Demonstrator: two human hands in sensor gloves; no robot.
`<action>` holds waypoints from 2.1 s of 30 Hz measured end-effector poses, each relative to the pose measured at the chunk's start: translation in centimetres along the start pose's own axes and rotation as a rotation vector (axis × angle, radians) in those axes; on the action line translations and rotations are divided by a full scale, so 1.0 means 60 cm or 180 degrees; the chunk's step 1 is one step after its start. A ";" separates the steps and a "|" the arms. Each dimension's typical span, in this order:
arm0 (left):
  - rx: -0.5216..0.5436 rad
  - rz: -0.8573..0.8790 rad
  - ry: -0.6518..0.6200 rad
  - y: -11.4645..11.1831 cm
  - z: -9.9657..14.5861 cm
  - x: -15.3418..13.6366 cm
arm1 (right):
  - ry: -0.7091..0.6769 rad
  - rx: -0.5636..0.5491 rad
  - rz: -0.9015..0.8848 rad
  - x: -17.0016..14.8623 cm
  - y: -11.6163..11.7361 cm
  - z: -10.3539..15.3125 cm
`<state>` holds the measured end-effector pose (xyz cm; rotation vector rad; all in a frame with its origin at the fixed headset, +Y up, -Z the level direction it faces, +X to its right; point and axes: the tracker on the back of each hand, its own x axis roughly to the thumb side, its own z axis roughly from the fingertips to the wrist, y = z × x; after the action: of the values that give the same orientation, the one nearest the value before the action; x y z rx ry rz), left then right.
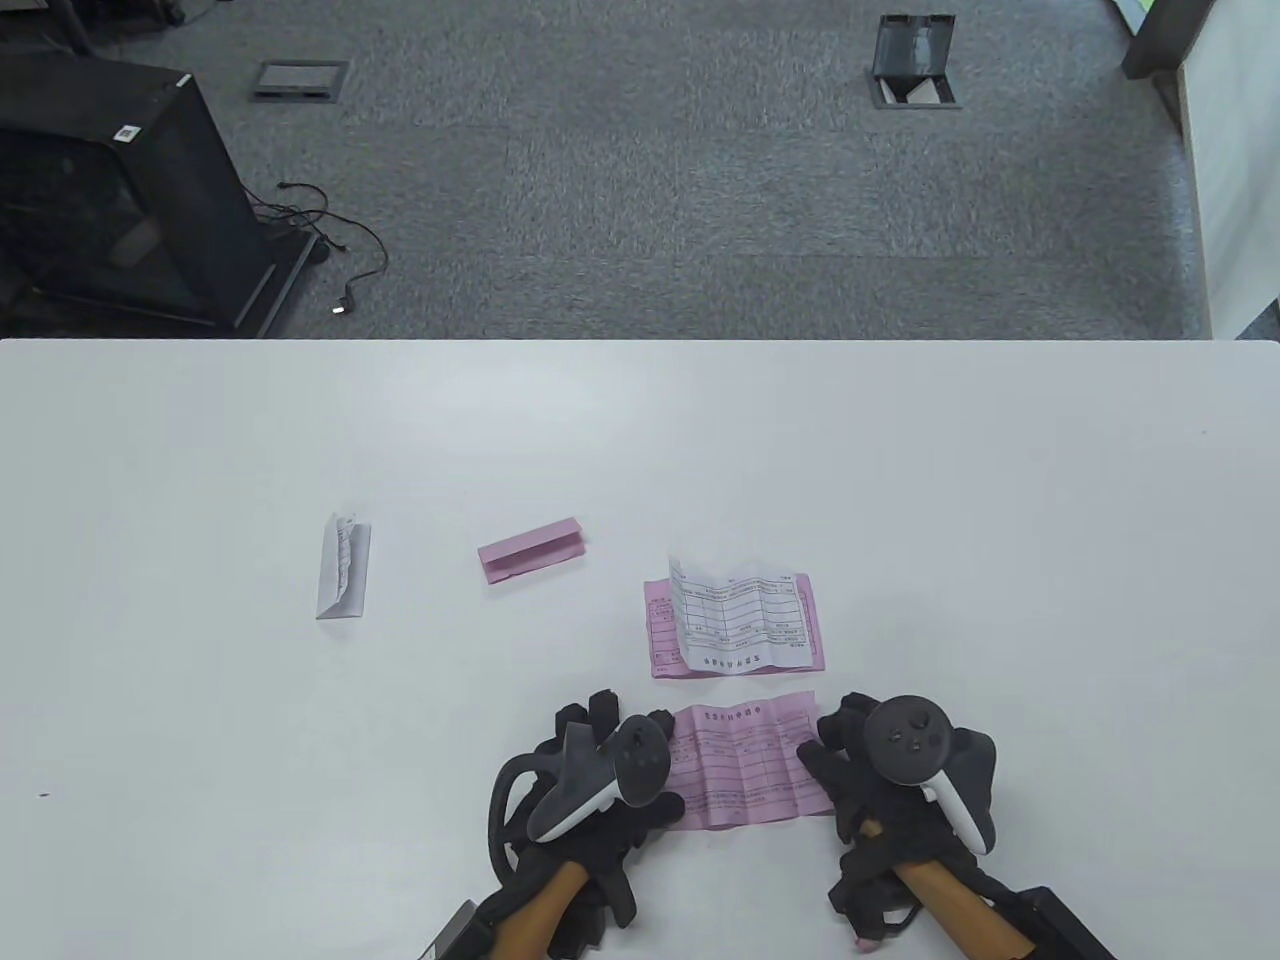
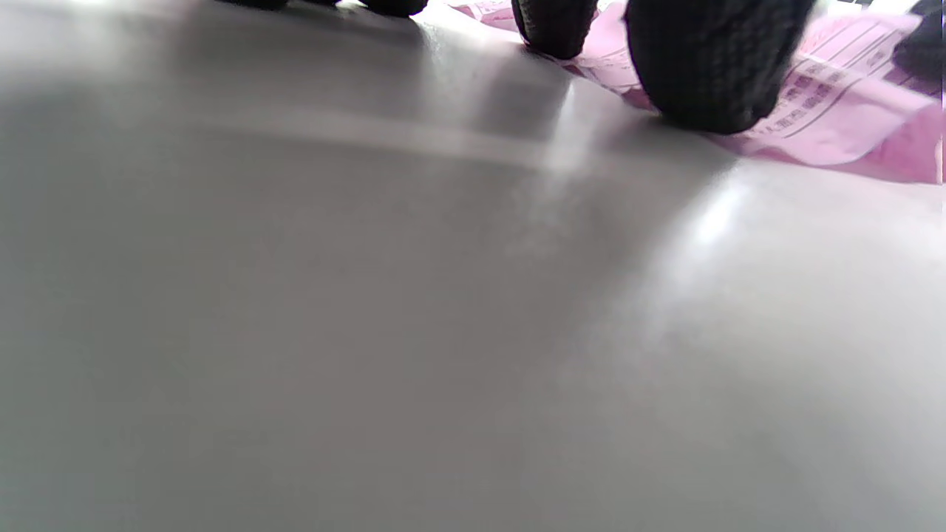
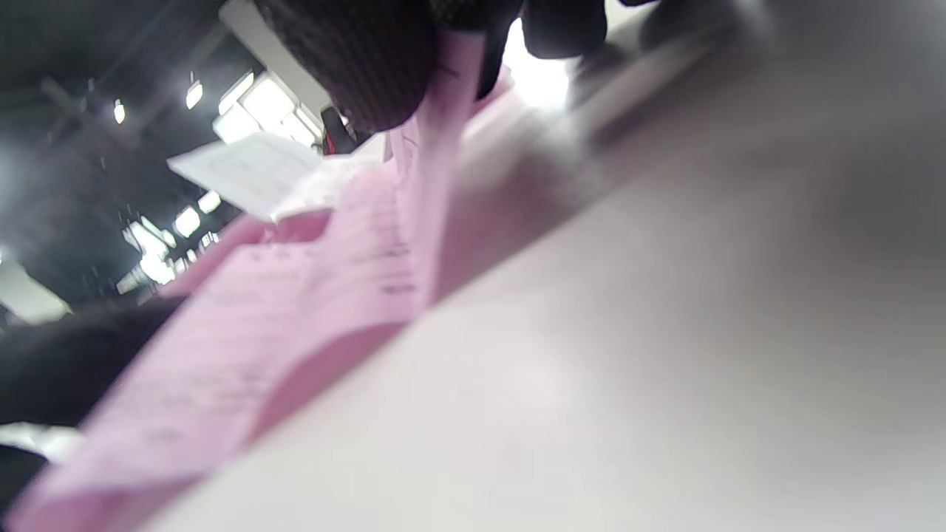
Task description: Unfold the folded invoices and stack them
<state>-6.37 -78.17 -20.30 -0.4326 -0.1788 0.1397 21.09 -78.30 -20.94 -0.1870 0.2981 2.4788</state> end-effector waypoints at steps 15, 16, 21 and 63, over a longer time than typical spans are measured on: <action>0.0217 0.1879 -0.0421 0.046 0.029 -0.049 | -0.1405 0.0425 -0.1521 0.074 -0.093 0.047; 0.0238 0.2022 -0.0480 0.051 0.032 -0.056 | -0.1556 0.0474 -0.1586 0.083 -0.099 0.054; 0.0287 0.2843 -0.1004 0.063 0.038 -0.077 | -0.2127 0.0630 -0.1721 0.113 -0.121 0.082; 0.1462 0.1912 -0.0015 0.090 0.013 -0.035 | -0.0801 -0.0447 -0.0724 0.031 -0.089 -0.035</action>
<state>-9.06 -73.34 -22.22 -0.0148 -0.0129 0.7561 23.00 -73.61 -24.24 0.0330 -0.0042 2.2660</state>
